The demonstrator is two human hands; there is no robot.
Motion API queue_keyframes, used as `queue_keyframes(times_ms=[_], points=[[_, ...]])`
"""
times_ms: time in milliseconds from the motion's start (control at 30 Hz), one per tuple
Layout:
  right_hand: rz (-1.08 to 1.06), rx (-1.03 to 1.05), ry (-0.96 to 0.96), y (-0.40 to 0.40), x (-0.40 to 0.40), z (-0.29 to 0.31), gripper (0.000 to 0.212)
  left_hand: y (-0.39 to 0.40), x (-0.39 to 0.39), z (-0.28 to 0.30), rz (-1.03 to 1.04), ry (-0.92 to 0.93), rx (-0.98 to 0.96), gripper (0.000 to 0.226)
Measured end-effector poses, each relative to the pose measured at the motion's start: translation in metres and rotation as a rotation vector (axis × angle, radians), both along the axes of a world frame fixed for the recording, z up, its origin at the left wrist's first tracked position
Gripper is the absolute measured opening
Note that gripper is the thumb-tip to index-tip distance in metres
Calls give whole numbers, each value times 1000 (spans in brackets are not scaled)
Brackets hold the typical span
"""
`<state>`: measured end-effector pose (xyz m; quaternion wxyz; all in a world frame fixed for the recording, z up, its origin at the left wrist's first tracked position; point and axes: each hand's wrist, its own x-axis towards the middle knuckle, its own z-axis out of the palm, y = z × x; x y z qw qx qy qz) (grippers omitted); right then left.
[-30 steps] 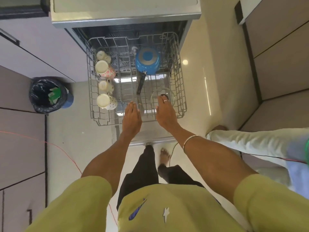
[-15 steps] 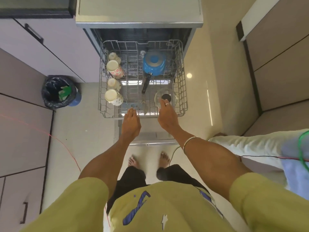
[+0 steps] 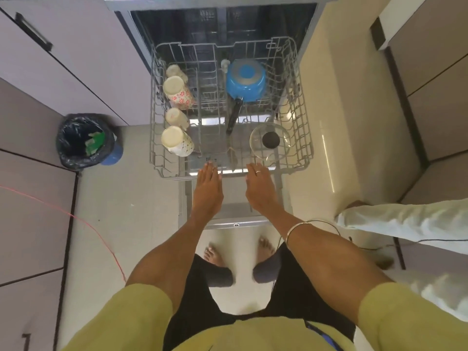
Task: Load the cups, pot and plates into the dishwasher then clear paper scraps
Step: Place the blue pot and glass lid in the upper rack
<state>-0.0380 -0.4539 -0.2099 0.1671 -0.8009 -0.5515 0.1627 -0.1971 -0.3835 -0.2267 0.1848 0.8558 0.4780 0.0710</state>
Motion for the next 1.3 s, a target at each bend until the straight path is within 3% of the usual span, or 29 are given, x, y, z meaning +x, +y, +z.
queue_keyframes(times_ms=[267,433,600,833,1100,1300], points=[[-14,109,-98,7,8,-38,49,5,12,-41,70,-43,202,29],[2,157,-120,16,21,-53,54,17,17,-56,103,-162,295,29],[-5,223,-167,38,30,-59,54,38,31,-77,153,-241,362,14],[18,342,-271,60,42,-70,50,65,45,-94,135,-362,484,31],[19,476,-354,142,82,-79,48,149,87,-99,143,-418,599,38],[26,670,-443,188,103,-97,52,206,108,-122,128,-471,857,37]])
